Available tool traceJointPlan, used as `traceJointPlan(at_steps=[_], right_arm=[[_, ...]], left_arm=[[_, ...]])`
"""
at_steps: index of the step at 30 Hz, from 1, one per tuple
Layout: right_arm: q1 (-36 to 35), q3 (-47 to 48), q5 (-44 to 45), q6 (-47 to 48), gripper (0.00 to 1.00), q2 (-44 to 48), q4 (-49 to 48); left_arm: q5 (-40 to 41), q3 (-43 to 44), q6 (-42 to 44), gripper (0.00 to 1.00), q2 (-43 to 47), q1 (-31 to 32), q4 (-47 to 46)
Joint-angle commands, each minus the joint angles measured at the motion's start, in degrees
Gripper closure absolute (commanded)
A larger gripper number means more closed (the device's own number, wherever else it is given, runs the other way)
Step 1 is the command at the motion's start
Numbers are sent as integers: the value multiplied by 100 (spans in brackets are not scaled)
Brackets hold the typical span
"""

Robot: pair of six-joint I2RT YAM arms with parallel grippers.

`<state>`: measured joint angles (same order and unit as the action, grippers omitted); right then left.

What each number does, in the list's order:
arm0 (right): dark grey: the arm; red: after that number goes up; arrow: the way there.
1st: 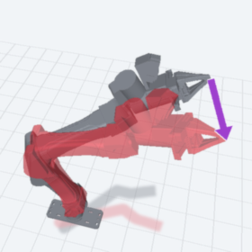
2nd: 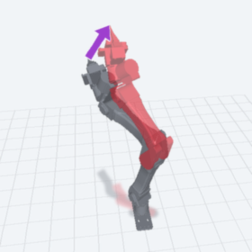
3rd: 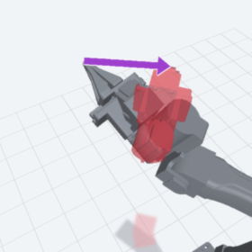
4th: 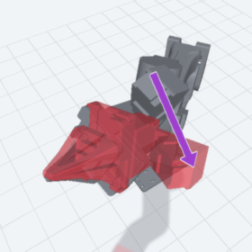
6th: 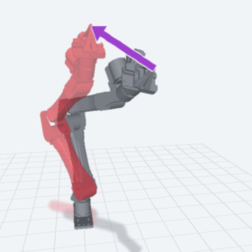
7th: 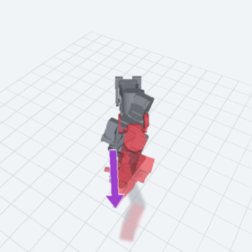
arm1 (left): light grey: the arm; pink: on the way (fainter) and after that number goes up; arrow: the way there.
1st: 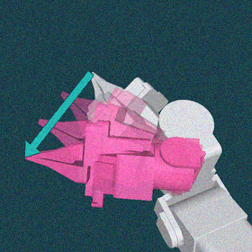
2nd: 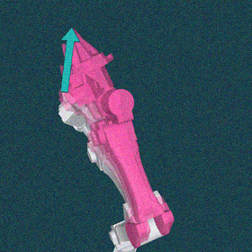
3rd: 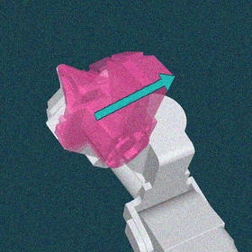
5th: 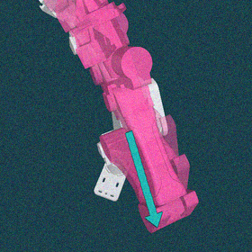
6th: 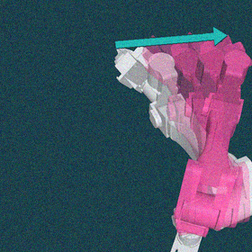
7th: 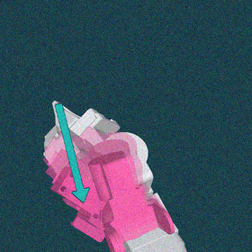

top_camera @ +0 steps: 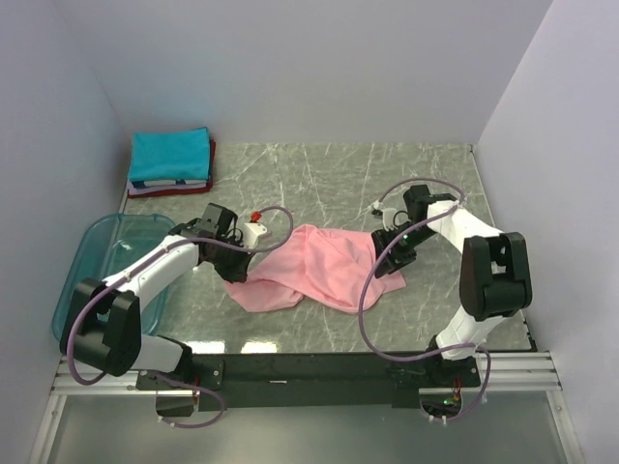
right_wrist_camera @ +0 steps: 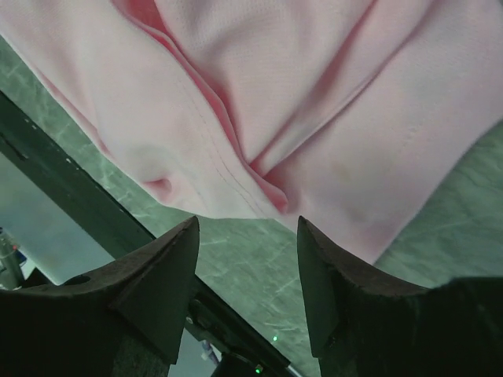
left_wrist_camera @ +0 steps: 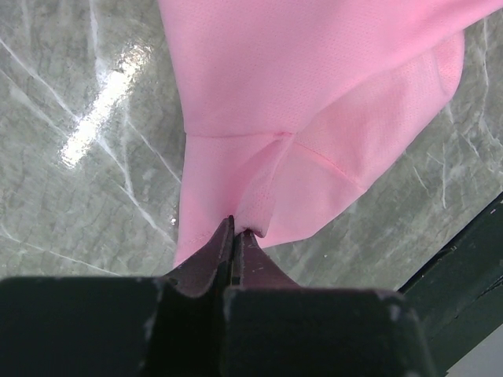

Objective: Fold and stack the t-shirts
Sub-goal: Flatten the tshirt out

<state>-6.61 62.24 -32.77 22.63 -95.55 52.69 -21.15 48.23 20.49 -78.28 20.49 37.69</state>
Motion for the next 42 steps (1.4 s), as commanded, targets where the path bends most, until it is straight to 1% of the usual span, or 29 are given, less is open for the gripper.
traceJointPlan(at_steps=[1, 12, 20, 23, 24, 26, 29, 30, 32, 33, 37, 42], right_arm=[[-24, 17, -537, 110, 40, -165, 84], [-147, 87, 68, 110, 40, -737, 207], [-437, 113, 166, 259, 41, -1045, 347], [-446, 96, 131, 277, 50, -1010, 365], [-438, 96, 131, 294, 55, -931, 365], [-411, 139, 78, 321, 61, -861, 470], [-341, 236, -70, 391, 79, -694, 655], [-271, 271, -115, 452, 90, -606, 716], [-166, 402, -307, 522, 97, -492, 988], [-8, 447, -352, 601, 100, -343, 1076], [352, 693, -414, 751, 100, 70, 1498], [547, 1141, -397, 769, 100, 291, 1771]], left_arm=[[-91, 231, 104, 99, 23, -10, 63], [-83, 319, 87, 100, -12, -19, 80], [-83, 328, 60, 99, -64, -45, 45], [-83, 363, 60, 99, -65, -71, 63], [-74, 363, 69, 100, -56, -80, 63], [-74, 372, 60, 99, -56, -106, 89], [-100, 407, 69, 99, -56, -150, 115], [-100, 433, 69, 99, -64, -159, 133], [-100, 494, 78, 100, -47, -229, 159], [-100, 521, 87, 99, -38, -256, 203], [-91, 819, 131, 99, -3, -458, 239], [-126, 1118, 96, 99, -143, -581, 291]])
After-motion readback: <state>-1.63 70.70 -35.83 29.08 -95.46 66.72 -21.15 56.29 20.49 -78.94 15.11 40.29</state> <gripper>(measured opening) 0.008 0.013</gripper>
